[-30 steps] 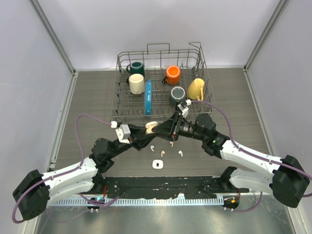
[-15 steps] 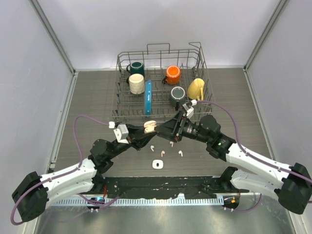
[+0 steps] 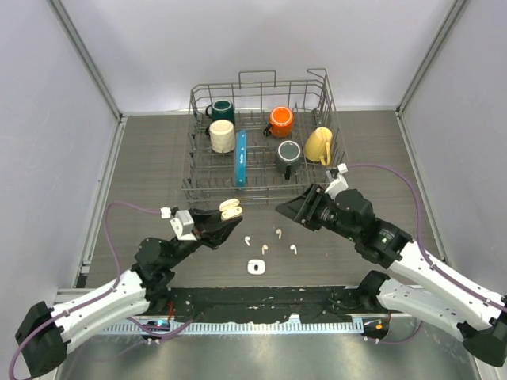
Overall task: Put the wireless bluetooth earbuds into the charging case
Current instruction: Pick up the earbud from the center of the board.
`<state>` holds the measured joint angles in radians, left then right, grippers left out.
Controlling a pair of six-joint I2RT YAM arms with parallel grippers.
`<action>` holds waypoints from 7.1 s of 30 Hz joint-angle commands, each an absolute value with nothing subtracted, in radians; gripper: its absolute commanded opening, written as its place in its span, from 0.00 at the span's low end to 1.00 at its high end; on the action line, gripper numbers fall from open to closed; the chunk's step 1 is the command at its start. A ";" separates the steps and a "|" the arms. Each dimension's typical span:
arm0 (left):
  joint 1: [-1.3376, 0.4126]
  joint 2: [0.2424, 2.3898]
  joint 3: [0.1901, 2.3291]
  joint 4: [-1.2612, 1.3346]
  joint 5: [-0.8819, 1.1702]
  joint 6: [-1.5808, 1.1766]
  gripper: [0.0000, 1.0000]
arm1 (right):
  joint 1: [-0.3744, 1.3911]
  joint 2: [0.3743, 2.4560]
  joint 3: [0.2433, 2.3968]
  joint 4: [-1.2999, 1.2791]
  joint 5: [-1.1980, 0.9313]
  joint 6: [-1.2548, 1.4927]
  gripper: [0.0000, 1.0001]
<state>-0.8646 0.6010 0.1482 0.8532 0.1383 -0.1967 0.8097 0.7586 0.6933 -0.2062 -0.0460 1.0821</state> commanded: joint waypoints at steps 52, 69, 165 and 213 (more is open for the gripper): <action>-0.868 0.462 0.097 0.813 0.161 -0.250 0.00 | 0.902 1.551 0.940 -0.491 0.296 0.764 0.51; -0.868 0.465 0.101 0.798 0.156 -0.249 0.00 | 0.927 1.534 0.867 -0.417 0.305 0.764 0.46; -0.868 0.514 0.097 0.821 0.143 -0.255 0.00 | 0.997 1.536 0.756 -0.290 0.397 0.801 0.23; -0.867 0.488 0.097 0.795 0.130 -0.256 0.00 | 1.069 1.575 0.787 -0.408 0.382 0.919 0.33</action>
